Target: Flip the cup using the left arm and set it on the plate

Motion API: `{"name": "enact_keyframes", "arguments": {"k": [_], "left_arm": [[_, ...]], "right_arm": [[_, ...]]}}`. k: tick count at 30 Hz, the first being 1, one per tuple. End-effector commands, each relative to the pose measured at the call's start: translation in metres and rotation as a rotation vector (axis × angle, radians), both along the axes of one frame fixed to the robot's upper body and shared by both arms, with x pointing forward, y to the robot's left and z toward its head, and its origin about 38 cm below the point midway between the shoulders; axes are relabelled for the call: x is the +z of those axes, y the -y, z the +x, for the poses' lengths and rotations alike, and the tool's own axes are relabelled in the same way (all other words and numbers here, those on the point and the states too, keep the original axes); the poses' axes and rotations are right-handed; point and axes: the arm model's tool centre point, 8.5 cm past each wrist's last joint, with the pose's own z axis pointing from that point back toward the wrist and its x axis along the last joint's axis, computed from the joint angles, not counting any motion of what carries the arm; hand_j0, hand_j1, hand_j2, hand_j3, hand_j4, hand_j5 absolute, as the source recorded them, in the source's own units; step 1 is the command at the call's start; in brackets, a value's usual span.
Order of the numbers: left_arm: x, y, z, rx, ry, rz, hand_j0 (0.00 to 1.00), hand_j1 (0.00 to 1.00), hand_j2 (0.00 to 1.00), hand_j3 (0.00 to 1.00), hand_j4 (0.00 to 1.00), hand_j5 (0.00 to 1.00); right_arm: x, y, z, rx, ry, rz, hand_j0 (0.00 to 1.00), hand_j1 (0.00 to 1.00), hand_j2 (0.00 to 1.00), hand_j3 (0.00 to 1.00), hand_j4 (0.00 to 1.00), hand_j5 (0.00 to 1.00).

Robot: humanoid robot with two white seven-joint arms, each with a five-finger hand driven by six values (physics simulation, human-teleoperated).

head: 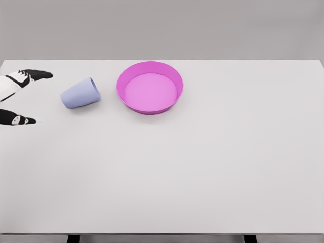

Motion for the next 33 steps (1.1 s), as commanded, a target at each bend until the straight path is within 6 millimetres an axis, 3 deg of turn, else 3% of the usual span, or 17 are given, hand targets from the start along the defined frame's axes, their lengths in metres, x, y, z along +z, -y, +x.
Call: {"name": "enact_keyframes", "arguments": {"k": [1, 7, 11, 13, 16, 22, 27, 30, 33], "left_arm": [[0.014, 0.011, -0.006, -0.063, 0.000, 0.065, 1.00, 1.00, 1.00, 1.00, 1.00, 1.00], [0.027, 0.017, -0.003, -0.097, 0.012, 0.124, 1.00, 1.00, 1.00, 1.00, 1.00, 1.00], [0.005, 0.015, 0.006, -0.026, -0.098, 0.099, 1.00, 1.00, 1.00, 1.00, 1.00, 1.00], [0.001, 0.015, 0.020, -0.001, -0.132, 0.090, 1.00, 1.00, 1.00, 1.00, 1.00, 1.00], [-0.019, 0.033, 0.040, -0.057, -0.249, -0.154, 1.00, 1.00, 1.00, 1.00, 1.00, 1.00], [-0.032, 0.060, 0.065, -0.046, -0.294, -0.290, 1.00, 1.00, 1.00, 1.00, 1.00, 1.00], [-0.045, 0.047, 0.078, 0.022, -0.334, -0.298, 1.00, 1.00, 1.00, 1.00, 1.00, 1.00], [-0.056, 0.042, 0.094, 0.065, -0.371, -0.195, 1.00, 1.00, 1.00, 1.00, 1.00, 1.00], [-0.065, 0.037, 0.097, 0.098, -0.399, -0.181, 1.00, 1.00, 1.00, 1.00, 1.00, 1.00]], "right_arm": [[0.000, 0.000, 0.000, 0.000, 0.001, 0.000, 1.00, 1.00, 1.00, 1.00, 1.00, 1.00], [0.000, 0.000, 0.000, 0.001, 0.001, 0.000, 1.00, 1.00, 1.00, 1.00, 1.00, 1.00], [0.000, 0.000, 0.000, -0.001, -0.002, 0.000, 1.00, 1.00, 1.00, 1.00, 1.00, 1.00], [0.000, 0.000, 0.000, 0.001, 0.001, 0.000, 1.00, 1.00, 1.00, 1.00, 1.00, 1.00], [0.000, 0.000, 0.000, 0.001, 0.001, 0.000, 1.00, 1.00, 1.00, 1.00, 1.00, 1.00], [0.000, 0.000, 0.000, 0.001, 0.001, 0.000, 1.00, 1.00, 1.00, 1.00, 1.00, 1.00], [0.000, 0.000, 0.000, 0.001, -0.001, 0.000, 1.00, 1.00, 1.00, 1.00, 1.00, 1.00], [0.000, 0.000, 0.000, 0.000, 0.001, 0.000, 1.00, 1.00, 1.00, 1.00, 1.00, 1.00], [0.000, 0.000, 0.000, 0.000, 0.001, 0.000, 1.00, 1.00, 1.00, 1.00, 1.00, 1.00]]}}
